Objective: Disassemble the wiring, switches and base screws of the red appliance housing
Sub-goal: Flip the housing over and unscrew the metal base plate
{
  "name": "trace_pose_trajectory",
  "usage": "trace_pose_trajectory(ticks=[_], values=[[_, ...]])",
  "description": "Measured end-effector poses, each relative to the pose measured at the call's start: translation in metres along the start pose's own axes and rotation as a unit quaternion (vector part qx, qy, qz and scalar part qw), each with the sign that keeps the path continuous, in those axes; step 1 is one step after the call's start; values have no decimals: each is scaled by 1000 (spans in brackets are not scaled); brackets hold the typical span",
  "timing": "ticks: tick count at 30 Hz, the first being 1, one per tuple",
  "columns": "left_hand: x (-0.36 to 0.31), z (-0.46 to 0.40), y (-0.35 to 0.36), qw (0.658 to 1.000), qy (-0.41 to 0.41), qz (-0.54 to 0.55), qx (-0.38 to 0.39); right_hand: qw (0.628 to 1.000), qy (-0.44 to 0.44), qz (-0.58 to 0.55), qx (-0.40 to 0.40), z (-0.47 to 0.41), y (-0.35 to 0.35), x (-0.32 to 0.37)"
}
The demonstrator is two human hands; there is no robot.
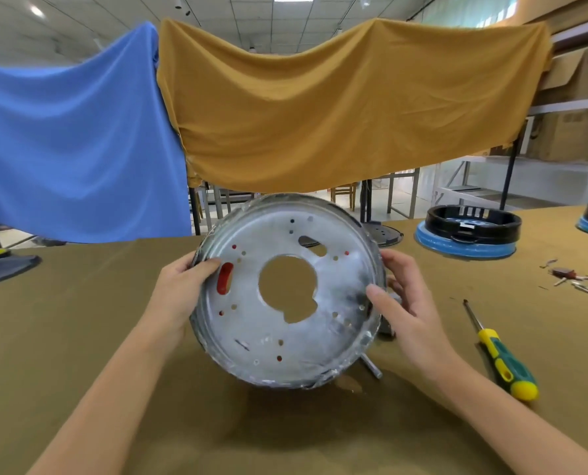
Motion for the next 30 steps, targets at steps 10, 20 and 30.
trace_pose_trajectory(ticks=[10, 20, 30], values=[[26, 1, -26, 970, -201, -110, 83, 980, 143, -73, 115, 8, 17, -11], [30, 3, -61, 974, -184, -106, 79, 853, 90, 442, 263, 18, 28, -38], [26, 4, -9, 967, -175, -155, 104, 879, 64, 470, 34, 3, -20, -18]])
Point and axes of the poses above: each hand's wrist, its own z-axis away from the middle knuckle, its own y-axis out of the palm, x = y × z, the point moved 7 cm from there along -z, towards the middle knuckle, and after that the axes turned 5 degrees about z, right-handed, at the moved point
